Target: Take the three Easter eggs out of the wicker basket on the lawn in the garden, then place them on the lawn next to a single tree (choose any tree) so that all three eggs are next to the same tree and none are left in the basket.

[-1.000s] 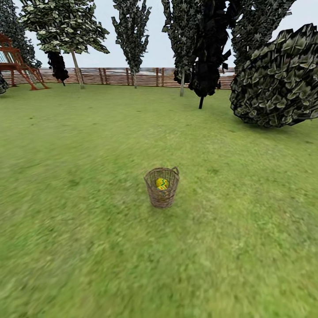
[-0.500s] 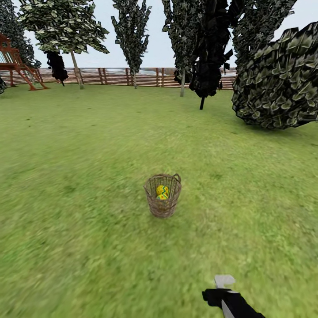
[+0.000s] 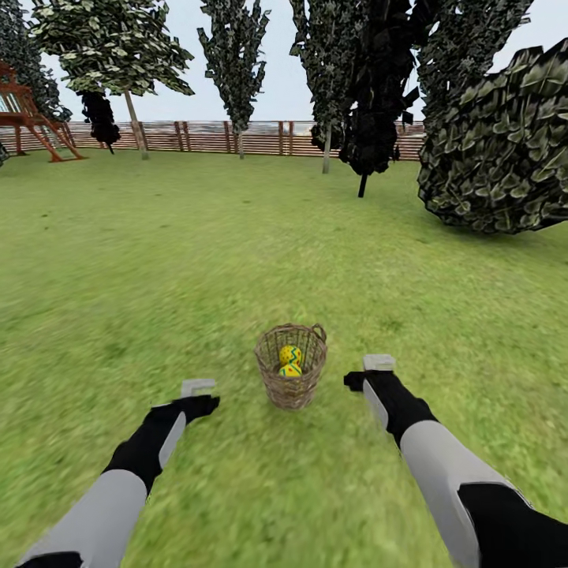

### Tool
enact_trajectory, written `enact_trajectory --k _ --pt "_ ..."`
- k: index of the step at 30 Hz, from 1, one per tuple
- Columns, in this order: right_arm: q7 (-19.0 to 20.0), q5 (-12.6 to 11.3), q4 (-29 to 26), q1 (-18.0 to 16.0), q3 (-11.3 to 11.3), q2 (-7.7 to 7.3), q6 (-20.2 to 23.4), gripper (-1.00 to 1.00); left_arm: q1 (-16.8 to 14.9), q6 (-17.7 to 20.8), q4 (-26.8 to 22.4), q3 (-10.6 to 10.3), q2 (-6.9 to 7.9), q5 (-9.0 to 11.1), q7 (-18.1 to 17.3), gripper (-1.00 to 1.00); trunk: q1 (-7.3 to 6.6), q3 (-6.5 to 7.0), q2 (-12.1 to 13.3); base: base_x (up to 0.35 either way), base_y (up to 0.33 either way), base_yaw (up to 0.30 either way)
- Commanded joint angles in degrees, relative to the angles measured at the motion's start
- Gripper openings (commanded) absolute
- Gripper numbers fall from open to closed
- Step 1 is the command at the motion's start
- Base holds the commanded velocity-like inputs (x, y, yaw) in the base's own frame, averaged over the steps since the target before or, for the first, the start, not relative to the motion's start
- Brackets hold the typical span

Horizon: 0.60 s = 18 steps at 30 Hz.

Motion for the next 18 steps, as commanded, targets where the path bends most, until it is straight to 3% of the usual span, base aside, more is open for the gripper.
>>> enact_trajectory --k 1,3,7,18 --pt "-0.2 -0.1 -0.6 -0.8 0.0 -0.03 1.5 1.00 -0.2 1.2 -3.2 0.3 -0.10 0.4 0.0 1.00 0.04 -0.07 0.0 0.339 0.000 0.000" --pt "-0.3 -0.1 -2.2 -1.8 0.0 -0.11 3.4 1.00 -0.5 2.1 -9.2 0.3 -0.48 0.4 0.0 1.00 0.04 -0.07 0.0 0.339 0.000 0.000" --pt "-0.3 -0.2 -5.4 -2.5 0.0 -0.01 4.9 1.00 -0.5 2.4 -12.9 0.2 -1.38 0.4 -0.1 1.00 0.04 -0.07 0.0 0.339 0.000 0.000" --pt "-0.1 0.3 -6.7 -2.7 0.4 0.98 5.3 1.00 -0.5 2.5 -13.6 0.3 -2.00 2.0 0.1 1.00 0.04 -0.07 0.0 0.340 0.000 0.000"
